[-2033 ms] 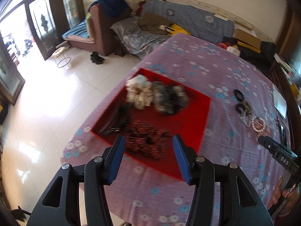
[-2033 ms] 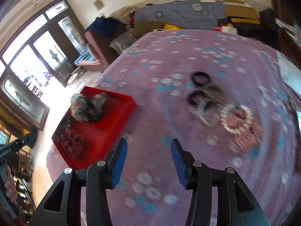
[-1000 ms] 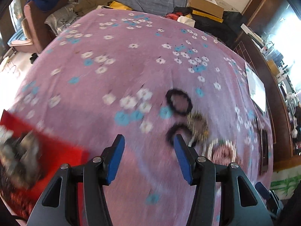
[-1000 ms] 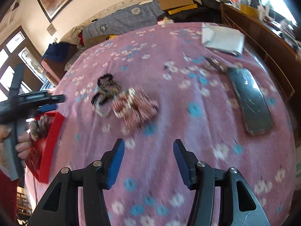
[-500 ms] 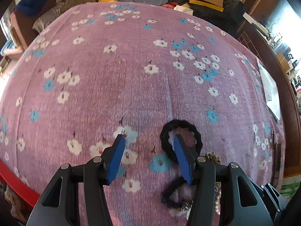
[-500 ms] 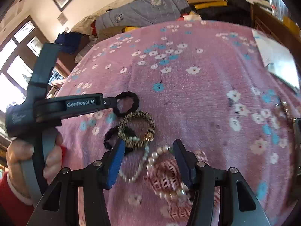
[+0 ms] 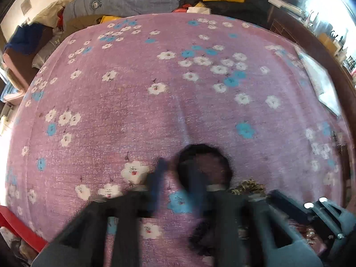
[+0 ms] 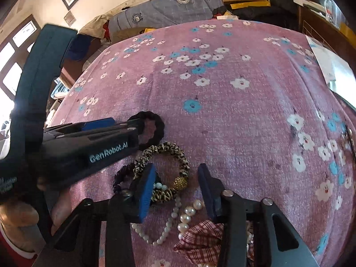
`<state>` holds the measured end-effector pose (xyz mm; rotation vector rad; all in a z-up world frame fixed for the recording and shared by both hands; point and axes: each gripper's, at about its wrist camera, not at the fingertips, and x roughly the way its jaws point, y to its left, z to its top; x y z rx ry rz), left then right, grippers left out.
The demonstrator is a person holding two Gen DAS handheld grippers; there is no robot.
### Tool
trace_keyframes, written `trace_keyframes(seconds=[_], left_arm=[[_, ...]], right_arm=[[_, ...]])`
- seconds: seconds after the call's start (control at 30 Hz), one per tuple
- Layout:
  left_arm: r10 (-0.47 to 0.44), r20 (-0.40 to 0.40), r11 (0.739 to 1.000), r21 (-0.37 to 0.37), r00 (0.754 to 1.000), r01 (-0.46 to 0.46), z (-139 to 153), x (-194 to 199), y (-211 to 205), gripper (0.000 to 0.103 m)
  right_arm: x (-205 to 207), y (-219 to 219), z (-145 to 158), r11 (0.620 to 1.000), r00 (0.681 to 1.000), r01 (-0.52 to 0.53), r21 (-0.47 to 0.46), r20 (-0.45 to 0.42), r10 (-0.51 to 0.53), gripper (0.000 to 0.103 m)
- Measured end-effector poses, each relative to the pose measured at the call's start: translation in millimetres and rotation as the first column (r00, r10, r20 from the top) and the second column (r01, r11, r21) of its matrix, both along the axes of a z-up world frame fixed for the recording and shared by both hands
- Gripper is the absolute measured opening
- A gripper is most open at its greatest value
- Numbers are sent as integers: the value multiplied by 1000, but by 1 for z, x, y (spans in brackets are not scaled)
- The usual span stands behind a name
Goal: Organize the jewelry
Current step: 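Grasp the black hair tie with the left tool while the right grasps the leopard tie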
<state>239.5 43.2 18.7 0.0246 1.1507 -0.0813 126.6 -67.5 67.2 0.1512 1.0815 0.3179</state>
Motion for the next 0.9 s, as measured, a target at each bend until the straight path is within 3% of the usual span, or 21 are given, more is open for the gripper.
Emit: trace_keyframes(seconds=[0.03,0.1,0.2,0.53,0.9], left_arm=[[-3,-1,1000,5,1000,3,0,0,-1,8],[-7,-3,1000,10,1000,7,0,-1,-3,7],[6,-18,1000,-29,1000,-6,3,-8,2,7],[44,39,995,-90,998,-41,52,-50,21,7],[84,113,986,-152,990,-67,116,-141,49,7]], right_arm=[[-1,1,0,1000,1000,-4,-18,11,4,27],[0,3,-2,999,1000,-19,-35,6,19,9],[-2,-1,-1,1000,1000,-2,-28,8,3,6],[-30,-12,39,999,998,6,47,62,-9,5],[-86,-6,94,994,990,-48,94,134,36,5]])
